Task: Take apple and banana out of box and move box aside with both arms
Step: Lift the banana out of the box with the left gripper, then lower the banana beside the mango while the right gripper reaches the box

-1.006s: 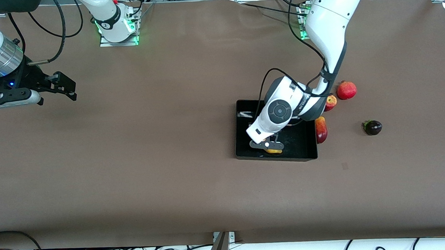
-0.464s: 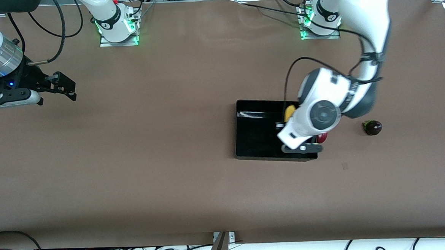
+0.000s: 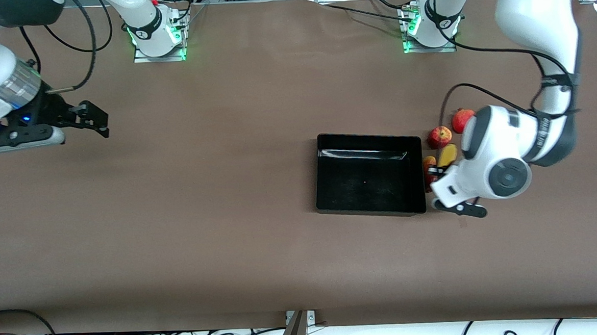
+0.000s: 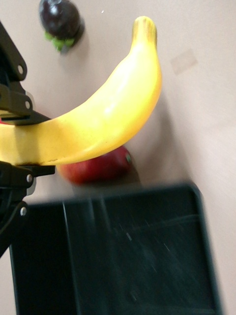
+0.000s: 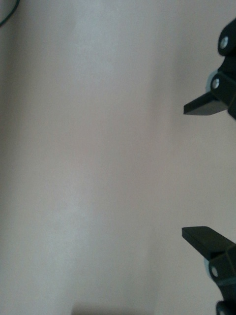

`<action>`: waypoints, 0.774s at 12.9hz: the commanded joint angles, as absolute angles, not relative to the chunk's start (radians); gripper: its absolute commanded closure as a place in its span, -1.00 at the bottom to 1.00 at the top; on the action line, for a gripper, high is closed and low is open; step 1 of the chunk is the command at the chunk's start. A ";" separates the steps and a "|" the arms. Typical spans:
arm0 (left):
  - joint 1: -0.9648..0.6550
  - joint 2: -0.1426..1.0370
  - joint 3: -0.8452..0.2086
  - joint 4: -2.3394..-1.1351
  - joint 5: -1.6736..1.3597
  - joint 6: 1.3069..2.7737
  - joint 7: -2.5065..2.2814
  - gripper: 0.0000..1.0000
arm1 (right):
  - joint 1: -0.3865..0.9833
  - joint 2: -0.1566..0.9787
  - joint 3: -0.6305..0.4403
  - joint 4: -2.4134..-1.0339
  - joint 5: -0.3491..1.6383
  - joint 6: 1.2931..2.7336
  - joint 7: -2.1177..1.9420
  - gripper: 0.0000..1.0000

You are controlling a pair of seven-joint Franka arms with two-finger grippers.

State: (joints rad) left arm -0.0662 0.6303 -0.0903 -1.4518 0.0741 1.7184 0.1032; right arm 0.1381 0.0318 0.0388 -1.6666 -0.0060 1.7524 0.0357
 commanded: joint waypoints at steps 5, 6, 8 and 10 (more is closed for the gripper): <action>0.064 0.635 -0.103 -1.715 0.167 2.096 0.304 0.70 | 0.313 0.133 0.038 -1.654 0.005 1.750 0.107 -1.00; 0.063 0.637 -0.103 -1.720 0.169 2.115 0.307 -0.01 | 0.330 0.161 0.040 -1.652 0.015 1.755 0.162 -1.00; 0.060 0.626 -0.109 -1.712 0.172 2.111 0.360 -1.00 | 0.412 0.251 0.038 -1.605 0.025 1.796 0.263 -1.00; 0.066 0.586 -0.112 -1.691 0.160 2.073 0.376 -1.00 | 0.486 0.354 0.038 -1.537 0.034 1.857 0.410 -1.00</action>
